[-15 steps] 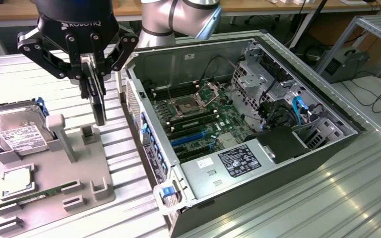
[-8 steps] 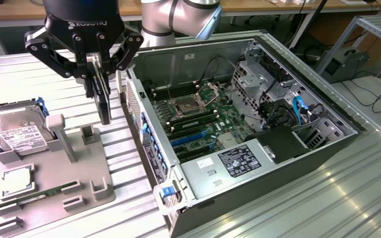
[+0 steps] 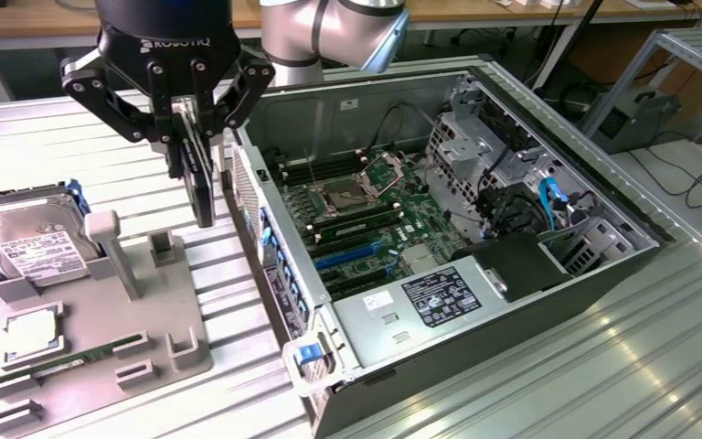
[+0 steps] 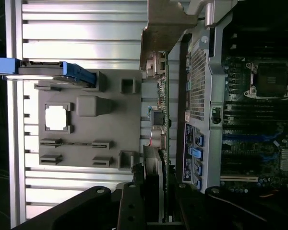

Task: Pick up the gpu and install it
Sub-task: 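Pick up the gpu and move the gpu toward the slot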

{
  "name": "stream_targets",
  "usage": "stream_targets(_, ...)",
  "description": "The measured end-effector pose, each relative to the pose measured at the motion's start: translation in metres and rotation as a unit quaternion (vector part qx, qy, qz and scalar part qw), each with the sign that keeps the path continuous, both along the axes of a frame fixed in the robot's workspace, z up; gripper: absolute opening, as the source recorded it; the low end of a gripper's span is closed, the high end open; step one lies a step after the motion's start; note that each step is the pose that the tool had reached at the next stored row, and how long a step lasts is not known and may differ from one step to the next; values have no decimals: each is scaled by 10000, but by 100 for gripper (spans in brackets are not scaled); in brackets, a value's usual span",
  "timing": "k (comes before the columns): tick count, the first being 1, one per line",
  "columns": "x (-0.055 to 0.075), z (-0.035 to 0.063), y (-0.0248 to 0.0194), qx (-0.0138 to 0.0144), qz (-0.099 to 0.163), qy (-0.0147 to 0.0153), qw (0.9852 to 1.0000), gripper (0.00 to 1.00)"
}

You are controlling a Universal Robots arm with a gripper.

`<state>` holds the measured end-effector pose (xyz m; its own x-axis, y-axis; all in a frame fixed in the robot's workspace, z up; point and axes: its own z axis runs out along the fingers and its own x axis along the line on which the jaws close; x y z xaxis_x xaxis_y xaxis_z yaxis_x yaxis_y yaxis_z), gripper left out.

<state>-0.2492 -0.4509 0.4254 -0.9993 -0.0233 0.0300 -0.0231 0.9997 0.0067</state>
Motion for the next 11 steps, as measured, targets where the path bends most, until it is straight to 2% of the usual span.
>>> stream_targets(11,100,0,0,-1,0,0,10000,28)
